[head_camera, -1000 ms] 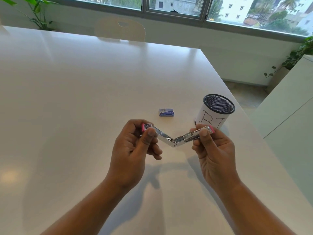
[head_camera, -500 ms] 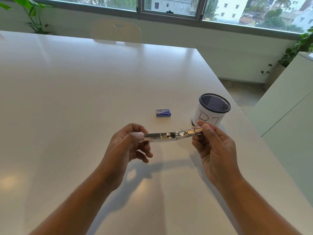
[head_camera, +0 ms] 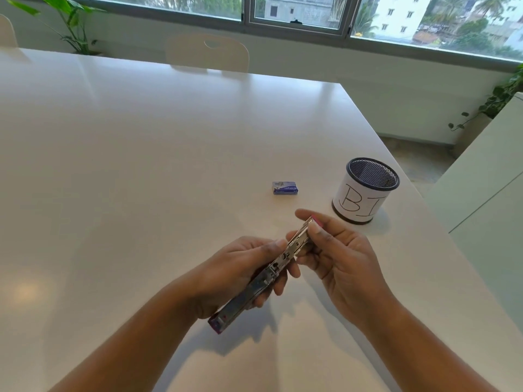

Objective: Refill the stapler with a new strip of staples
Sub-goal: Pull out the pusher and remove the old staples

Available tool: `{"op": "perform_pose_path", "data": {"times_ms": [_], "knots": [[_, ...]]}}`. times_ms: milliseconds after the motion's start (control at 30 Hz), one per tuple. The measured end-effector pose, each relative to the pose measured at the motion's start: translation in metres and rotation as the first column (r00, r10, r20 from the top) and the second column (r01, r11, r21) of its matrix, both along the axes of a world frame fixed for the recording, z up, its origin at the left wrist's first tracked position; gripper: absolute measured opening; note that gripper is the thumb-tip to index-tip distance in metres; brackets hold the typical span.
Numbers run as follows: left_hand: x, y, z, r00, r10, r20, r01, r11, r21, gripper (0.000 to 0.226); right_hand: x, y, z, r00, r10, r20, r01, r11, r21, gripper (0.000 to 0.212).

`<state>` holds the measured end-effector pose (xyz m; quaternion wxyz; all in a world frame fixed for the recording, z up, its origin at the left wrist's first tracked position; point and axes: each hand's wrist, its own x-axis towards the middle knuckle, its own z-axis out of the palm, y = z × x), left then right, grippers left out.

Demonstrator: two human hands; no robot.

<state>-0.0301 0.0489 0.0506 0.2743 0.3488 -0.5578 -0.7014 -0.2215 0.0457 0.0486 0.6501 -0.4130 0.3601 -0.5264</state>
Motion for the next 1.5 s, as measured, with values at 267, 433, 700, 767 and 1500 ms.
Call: {"op": "perform_pose_path", "data": {"times_ms": [267, 433, 700, 767, 1500], "knots": [[-0.013, 0.004, -0.006, 0.98, 0.151, -0.13, -0.132, 0.981, 0.143, 0.042, -0.005, -0.001, 0.005, 0.94, -0.243, -0.24, 0.23, 0.97, -0.084, 0.024], [-0.015, 0.002, -0.01, 0.973, 0.184, -0.137, -0.159, 0.972, 0.173, 0.042, -0.01, 0.001, 0.006, 0.663, -0.51, -0.549, 0.266, 0.845, -0.464, 0.019], [-0.015, 0.0, -0.015, 0.965, 0.227, -0.133, -0.196, 0.957, 0.214, 0.043, -0.004, 0.006, 0.003, 0.548, -0.551, -0.63, 0.072, 0.781, -0.621, 0.012], [-0.015, -0.001, -0.014, 0.966, 0.235, -0.112, -0.208, 0.956, 0.207, 0.043, -0.004, 0.005, 0.002, 0.523, -0.565, -0.639, 0.049, 0.768, -0.639, 0.012], [-0.014, -0.003, -0.016, 0.974, 0.224, -0.024, -0.216, 0.959, 0.185, 0.044, -0.001, 0.005, -0.003, 0.553, -0.508, -0.66, -0.036, 0.777, -0.628, 0.01]]}}
